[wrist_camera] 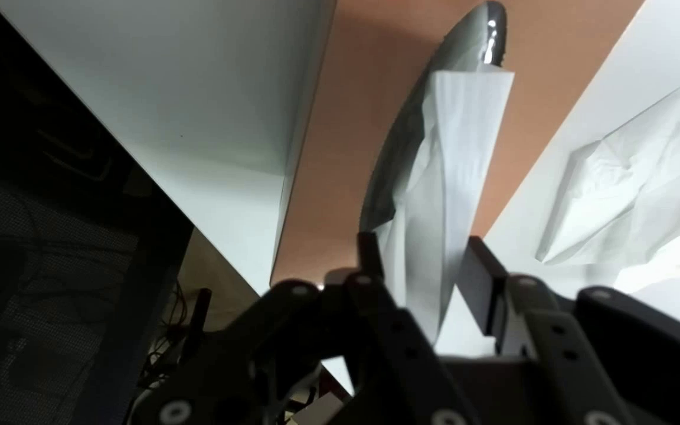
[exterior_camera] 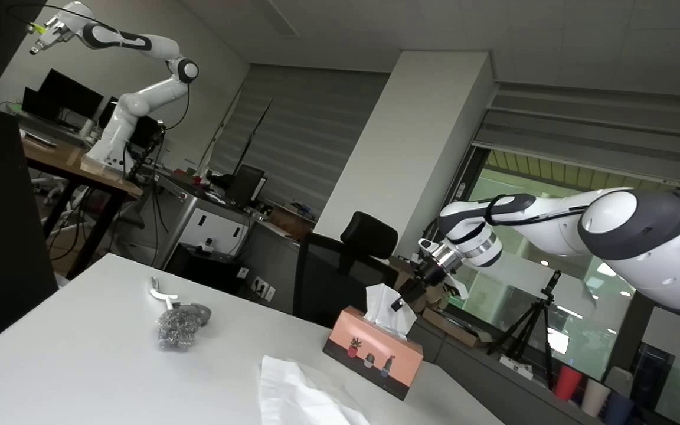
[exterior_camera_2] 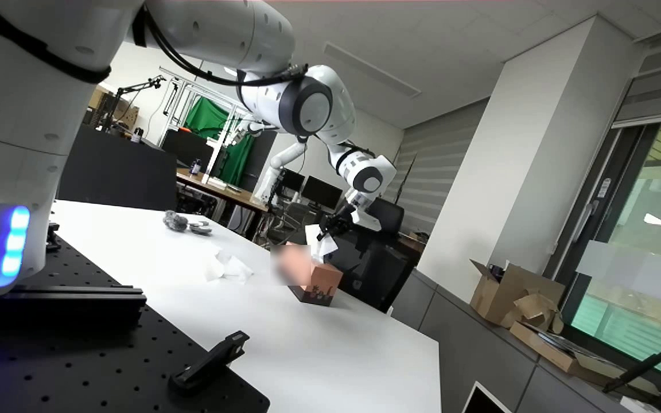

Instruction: Remove a wipe from the wipe holder and place it on the table

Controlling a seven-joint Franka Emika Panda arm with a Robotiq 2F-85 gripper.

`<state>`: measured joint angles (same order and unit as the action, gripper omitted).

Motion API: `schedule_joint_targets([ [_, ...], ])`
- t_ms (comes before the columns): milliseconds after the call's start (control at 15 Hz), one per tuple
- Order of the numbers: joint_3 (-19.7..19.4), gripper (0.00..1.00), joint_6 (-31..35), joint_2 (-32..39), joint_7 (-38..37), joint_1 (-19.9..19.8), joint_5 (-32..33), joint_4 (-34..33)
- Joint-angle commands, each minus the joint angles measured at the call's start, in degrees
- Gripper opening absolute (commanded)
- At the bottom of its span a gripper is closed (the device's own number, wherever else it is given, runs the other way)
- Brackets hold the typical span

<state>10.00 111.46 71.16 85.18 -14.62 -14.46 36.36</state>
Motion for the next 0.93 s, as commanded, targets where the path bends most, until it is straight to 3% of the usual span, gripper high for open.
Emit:
schedule_joint_targets([
  [0,-0.43,0.11,-3.12,1.92,-2.02,0.53,0.54,-5.07],
  [133,-0.57,0.01,-3.72,1.68,-2.32,0.64,0.62,-5.48],
  [867,-1.1,0.0,-5.69,-4.85,-3.9,3.2,1.37,-7.75],
])
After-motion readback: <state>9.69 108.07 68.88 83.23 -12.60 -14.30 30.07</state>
